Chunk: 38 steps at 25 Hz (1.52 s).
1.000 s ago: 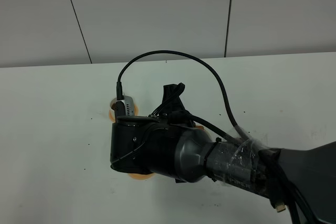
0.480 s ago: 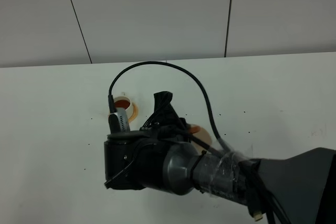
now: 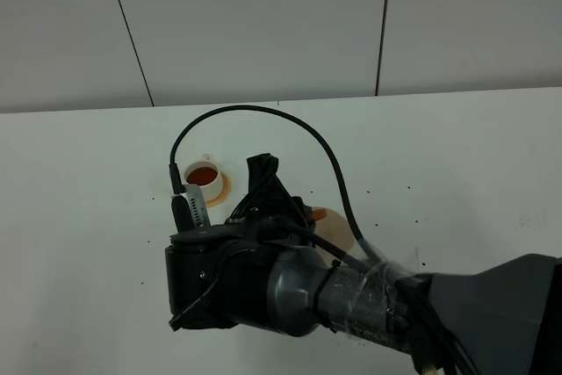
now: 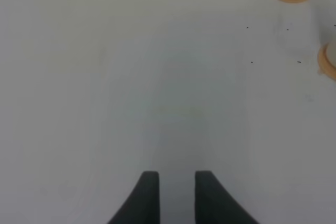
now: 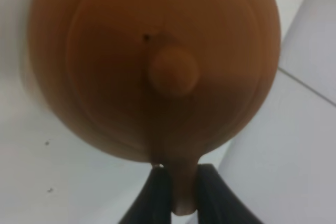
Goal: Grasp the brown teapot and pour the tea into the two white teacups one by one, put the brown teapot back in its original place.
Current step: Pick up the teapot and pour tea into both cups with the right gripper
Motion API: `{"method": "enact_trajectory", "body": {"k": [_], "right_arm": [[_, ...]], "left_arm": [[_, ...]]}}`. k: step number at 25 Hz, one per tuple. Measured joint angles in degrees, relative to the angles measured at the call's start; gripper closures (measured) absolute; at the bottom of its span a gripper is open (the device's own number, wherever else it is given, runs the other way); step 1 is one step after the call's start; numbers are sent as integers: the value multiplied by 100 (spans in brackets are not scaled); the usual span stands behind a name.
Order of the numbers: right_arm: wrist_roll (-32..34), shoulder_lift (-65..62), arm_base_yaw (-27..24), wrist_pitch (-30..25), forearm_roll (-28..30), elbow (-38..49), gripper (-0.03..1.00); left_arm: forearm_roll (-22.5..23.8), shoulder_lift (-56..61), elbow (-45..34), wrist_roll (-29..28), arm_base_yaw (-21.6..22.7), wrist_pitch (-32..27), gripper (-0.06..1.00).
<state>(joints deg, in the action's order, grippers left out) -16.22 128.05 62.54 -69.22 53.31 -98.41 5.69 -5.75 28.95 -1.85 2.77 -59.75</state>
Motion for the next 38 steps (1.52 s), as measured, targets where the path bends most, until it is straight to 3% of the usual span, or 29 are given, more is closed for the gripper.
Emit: {"method": "enact_trajectory", "body": {"k": [38], "right_arm": [[-85,73,7,0,350,0,87]], "left_arm": [[0,0,0,0,0,0,71]]}}
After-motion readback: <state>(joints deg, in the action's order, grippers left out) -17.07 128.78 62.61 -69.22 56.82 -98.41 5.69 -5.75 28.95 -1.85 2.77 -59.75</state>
